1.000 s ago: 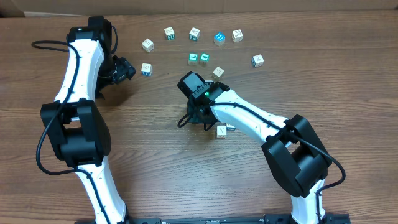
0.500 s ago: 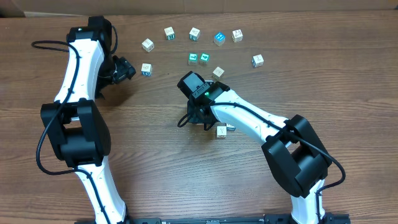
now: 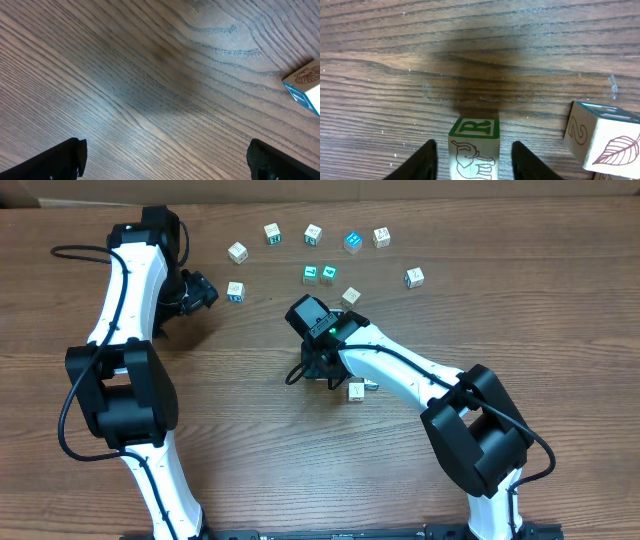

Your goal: Form a circle

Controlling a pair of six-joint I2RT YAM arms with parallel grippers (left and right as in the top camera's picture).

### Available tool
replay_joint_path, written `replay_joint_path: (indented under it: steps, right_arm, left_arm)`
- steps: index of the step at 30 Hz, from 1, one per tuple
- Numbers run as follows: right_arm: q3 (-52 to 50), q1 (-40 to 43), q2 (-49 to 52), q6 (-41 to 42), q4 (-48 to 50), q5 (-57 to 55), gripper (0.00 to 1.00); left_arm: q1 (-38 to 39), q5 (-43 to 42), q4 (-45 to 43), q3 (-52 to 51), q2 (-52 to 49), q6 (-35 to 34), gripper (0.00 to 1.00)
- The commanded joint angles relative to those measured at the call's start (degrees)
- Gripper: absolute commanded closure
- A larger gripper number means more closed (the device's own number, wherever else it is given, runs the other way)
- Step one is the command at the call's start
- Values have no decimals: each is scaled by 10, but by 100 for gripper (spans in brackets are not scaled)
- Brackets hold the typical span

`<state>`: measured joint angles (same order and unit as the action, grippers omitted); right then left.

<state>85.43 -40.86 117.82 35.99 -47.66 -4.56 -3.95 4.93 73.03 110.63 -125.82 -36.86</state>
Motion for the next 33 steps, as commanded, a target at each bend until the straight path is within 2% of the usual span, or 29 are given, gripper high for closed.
replay_joint_path:
  steps: [1, 10, 15, 17, 24, 29, 33]
  right_arm:
    - [-4, 2, 8, 0, 0, -5, 53]
    - [-4, 2, 9, 0, 0, -5, 50]
    - [-4, 2, 9, 0, 0, -5, 67]
    - [-4, 2, 9, 0, 0, -5, 69]
    - [-4, 2, 9, 0, 0, -5, 69]
    - [-4, 2, 9, 0, 0, -5, 65]
    - [-4, 2, 9, 0, 0, -5, 69]
  left_arm:
    - [2, 0, 0, 10, -2, 9, 0]
    - [2, 0, 0, 10, -2, 9, 1]
    - [2, 0, 0, 10, -2, 9, 0]
    - [2, 0, 0, 10, -2, 9, 1]
    - [2, 0, 0, 10, -2, 9, 0]
    - [2, 0, 0, 9, -2, 9, 0]
    - [2, 0, 0, 10, -2, 9, 0]
